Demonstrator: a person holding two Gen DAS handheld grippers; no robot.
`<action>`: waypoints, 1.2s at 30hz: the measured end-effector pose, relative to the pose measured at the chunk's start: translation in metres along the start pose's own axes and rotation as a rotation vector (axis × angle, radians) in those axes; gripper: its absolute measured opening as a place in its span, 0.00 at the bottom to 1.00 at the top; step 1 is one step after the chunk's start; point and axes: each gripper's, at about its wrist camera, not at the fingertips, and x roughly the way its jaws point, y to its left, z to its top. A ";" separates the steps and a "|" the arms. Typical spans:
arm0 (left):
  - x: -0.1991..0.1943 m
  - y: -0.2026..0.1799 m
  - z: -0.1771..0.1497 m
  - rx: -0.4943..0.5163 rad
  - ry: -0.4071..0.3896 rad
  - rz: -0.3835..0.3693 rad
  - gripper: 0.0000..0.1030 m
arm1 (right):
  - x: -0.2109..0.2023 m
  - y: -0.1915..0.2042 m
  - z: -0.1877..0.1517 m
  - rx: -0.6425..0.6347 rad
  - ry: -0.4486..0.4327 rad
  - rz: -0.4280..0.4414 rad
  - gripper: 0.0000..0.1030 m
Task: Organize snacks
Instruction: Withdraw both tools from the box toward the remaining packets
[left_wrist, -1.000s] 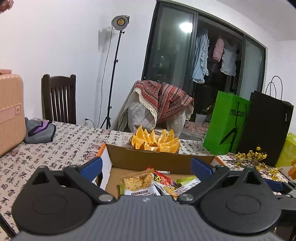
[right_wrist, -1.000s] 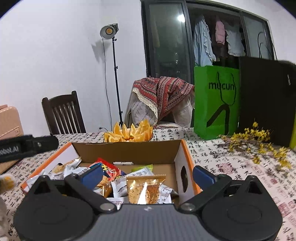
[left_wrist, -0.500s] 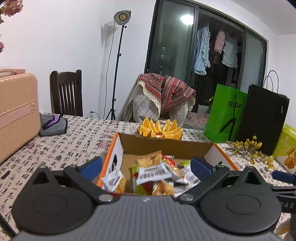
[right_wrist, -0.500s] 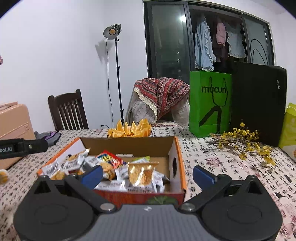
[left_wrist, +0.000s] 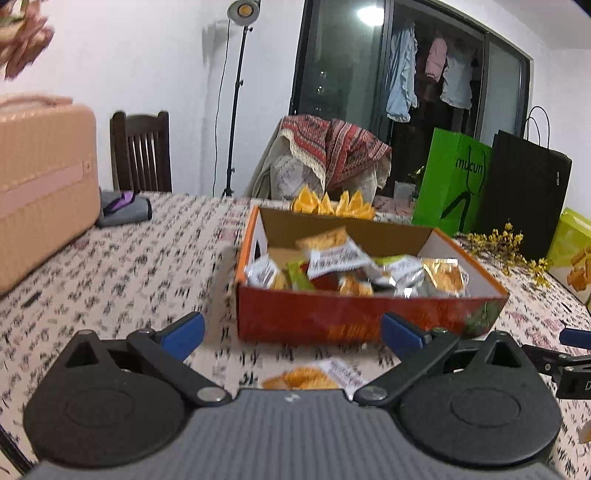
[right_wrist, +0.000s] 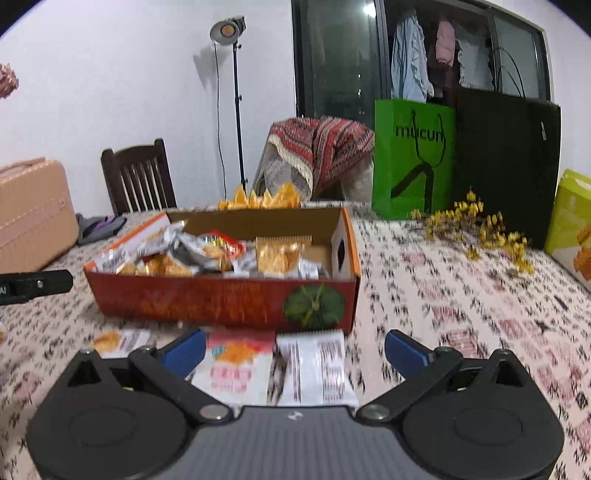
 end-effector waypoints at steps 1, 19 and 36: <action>0.001 0.002 -0.005 -0.003 0.006 -0.002 1.00 | 0.000 0.000 -0.003 0.001 0.008 -0.001 1.00; 0.014 0.023 -0.031 -0.066 -0.026 0.004 1.00 | 0.010 -0.001 -0.025 0.009 0.089 -0.021 1.00; 0.014 0.025 -0.031 -0.078 -0.035 0.005 1.00 | 0.012 -0.001 -0.021 0.007 0.087 -0.041 1.00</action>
